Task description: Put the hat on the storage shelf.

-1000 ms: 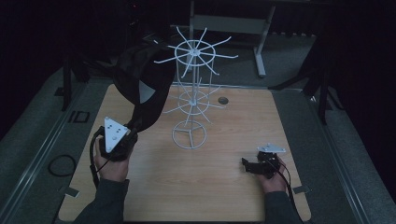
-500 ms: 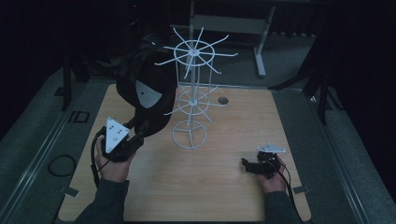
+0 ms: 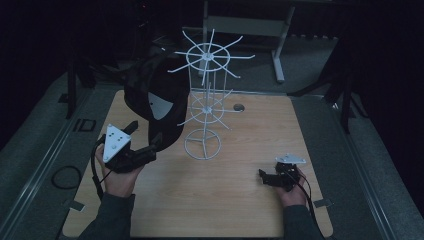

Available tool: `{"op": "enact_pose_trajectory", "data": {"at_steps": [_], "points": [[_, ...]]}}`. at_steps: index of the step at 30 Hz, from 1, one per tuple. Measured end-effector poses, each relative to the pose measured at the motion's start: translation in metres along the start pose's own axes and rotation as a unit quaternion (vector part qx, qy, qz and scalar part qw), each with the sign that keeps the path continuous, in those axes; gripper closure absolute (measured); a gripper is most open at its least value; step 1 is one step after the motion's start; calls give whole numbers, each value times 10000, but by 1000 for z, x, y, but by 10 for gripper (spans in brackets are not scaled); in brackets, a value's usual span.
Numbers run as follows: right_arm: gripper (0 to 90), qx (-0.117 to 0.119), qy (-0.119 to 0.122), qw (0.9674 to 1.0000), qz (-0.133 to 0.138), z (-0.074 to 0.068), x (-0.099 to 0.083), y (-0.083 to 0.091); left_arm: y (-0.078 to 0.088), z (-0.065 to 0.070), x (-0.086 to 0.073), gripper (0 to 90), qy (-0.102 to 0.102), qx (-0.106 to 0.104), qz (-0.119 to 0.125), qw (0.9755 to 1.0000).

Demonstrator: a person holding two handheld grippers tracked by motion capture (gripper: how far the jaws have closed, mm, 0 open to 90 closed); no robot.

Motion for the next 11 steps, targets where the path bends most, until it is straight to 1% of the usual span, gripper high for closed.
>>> {"op": "enact_pose_trajectory", "data": {"at_steps": [5, 11], "points": [[142, -2, 2, 10000, 2, 0, 0, 0, 2, 4, 1, 183, 46, -94, 0, 9999], [142, -1, 0, 10000, 1, 0, 0, 0, 2, 6, -1, 179, 99, -138, -74, 9998]]}}
Point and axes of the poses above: each handheld gripper's, and its own axes: y roughly backward along the jaws, x roughly out of its top, z roughly to its right, the point moved 9 cm from there along -y, roughly forward along the jaws, and after that the axes turned 4 degrees about -z, right-handed, at the moved point
